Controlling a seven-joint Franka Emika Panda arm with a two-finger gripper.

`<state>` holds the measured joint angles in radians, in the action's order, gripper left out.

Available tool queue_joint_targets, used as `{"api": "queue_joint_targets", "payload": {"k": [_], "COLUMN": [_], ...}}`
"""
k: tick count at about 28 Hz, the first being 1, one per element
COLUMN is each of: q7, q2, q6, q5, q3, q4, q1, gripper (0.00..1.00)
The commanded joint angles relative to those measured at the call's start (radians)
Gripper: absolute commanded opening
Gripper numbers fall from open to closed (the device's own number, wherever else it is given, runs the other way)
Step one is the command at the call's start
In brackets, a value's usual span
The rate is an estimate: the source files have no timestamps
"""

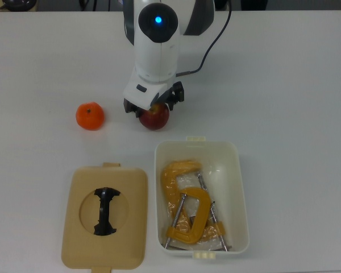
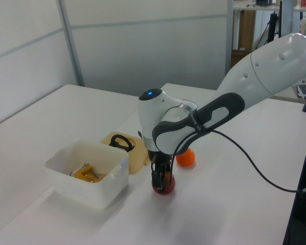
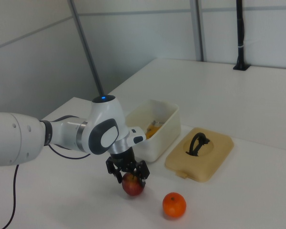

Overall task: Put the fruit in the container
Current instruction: 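Close the gripper around the red apple and lift it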

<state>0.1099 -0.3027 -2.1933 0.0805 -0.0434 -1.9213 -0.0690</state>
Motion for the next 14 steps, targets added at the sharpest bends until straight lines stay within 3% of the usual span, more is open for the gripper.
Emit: {"api": "queue_joint_targets", "payload": {"k": [1, 3, 4, 5, 8, 10, 14], "q7": [-0.003, -0.003, -0.003, -0.003, -0.003, -0.004, -0.004], "q2": [-0.013, -0.013, -0.013, -0.013, -0.012, -0.006, 0.008], "q6": [-0.026, -0.026, -0.025, -0.025, -0.016, -0.014, 0.02], "q5": [0.041, 0.053, 0.058, 0.056, 0.051, 0.047, 0.033], "q3": [-0.006, -0.006, -0.006, -0.007, -0.007, -0.007, -0.007], "q4": [0.002, 0.002, 0.002, 0.004, 0.021, 0.025, 0.06], "q1": [-0.002, -0.002, -0.002, -0.002, 0.0, 0.002, 0.003], "gripper": [1.0, 0.98, 0.76, 0.64, 0.38, 0.31, 0.31]}}
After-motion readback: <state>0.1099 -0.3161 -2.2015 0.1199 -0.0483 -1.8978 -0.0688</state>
